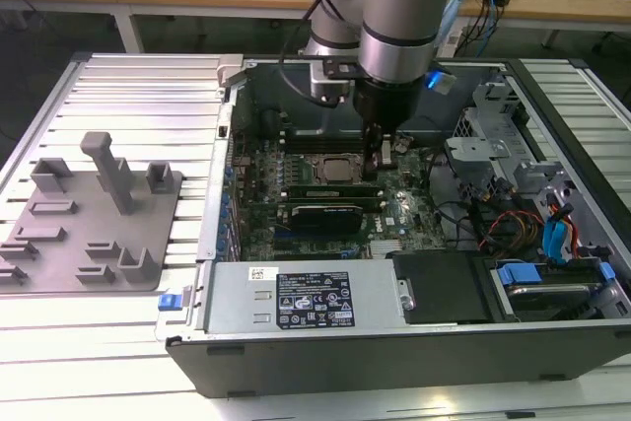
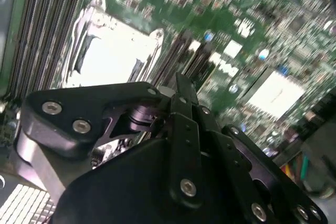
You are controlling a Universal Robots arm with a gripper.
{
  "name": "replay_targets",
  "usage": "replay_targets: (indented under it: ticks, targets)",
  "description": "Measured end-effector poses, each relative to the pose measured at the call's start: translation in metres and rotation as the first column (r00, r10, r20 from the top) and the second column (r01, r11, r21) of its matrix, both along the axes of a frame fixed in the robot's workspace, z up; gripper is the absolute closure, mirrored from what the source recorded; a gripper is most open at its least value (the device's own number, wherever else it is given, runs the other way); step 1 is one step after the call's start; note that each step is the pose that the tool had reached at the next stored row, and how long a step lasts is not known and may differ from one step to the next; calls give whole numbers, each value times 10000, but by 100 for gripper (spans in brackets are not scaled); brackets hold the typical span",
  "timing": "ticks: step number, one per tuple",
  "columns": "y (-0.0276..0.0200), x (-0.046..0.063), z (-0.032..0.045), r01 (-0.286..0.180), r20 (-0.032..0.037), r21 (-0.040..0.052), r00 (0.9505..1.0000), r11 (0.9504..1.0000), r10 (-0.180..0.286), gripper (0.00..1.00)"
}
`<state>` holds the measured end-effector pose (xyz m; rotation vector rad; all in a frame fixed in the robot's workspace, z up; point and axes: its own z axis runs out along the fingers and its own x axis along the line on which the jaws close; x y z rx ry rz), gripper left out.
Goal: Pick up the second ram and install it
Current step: 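Press down the second ram until it locks into place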
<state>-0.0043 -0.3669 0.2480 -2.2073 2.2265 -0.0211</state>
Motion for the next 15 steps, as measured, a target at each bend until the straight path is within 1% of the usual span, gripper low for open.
replay_targets:
  ticks: [2, 3, 6, 8, 13, 15]
  targets:
    - [6, -127, -1, 1, 8, 1, 10000, 10000, -1, 92]
    - [11, -209, -2, 1, 10, 1, 10000, 10000, -1, 92]
    - [14, -312, -2, 1, 12, 1, 10000, 10000, -1, 92]
    - [17, -357, -4, 2, 15, 2, 10000, 10000, -2, 92]
    - [20, -612, -16, 1, 17, 1, 10000, 10000, -1, 92]
    - [21, -676, -33, 0, 16, -2, 10000, 10000, 0, 92]
